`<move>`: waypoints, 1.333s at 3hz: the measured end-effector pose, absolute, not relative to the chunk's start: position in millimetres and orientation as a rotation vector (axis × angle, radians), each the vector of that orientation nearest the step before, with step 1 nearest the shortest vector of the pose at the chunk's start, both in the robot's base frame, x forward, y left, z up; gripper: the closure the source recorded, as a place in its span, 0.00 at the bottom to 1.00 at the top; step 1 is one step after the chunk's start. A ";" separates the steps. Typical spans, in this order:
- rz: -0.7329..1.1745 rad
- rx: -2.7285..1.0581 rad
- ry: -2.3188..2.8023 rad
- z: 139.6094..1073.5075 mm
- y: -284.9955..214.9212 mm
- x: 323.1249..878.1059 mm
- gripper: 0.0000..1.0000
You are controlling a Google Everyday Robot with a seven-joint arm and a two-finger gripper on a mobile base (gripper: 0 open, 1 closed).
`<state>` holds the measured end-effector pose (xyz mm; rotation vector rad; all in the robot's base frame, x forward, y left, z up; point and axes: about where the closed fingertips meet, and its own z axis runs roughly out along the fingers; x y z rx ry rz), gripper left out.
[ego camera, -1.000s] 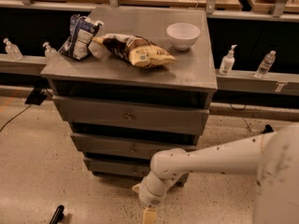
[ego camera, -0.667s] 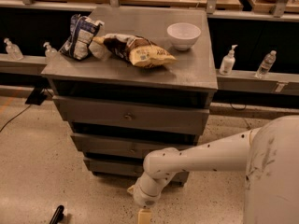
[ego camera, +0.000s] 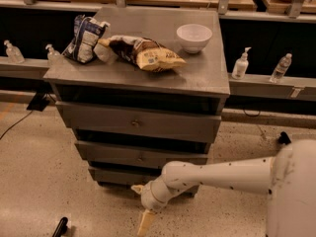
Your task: Open bottom drawer
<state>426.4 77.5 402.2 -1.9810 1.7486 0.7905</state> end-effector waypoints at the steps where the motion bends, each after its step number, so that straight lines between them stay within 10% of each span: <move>1: 0.707 -1.651 1.618 399.3 82.4 489.2 0.00; 4: 0.619 -1.435 1.470 362.8 65.7 493.8 0.00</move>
Offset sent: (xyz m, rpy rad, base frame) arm 0.0528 -0.0237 -0.0930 0.6134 -0.4568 -0.3429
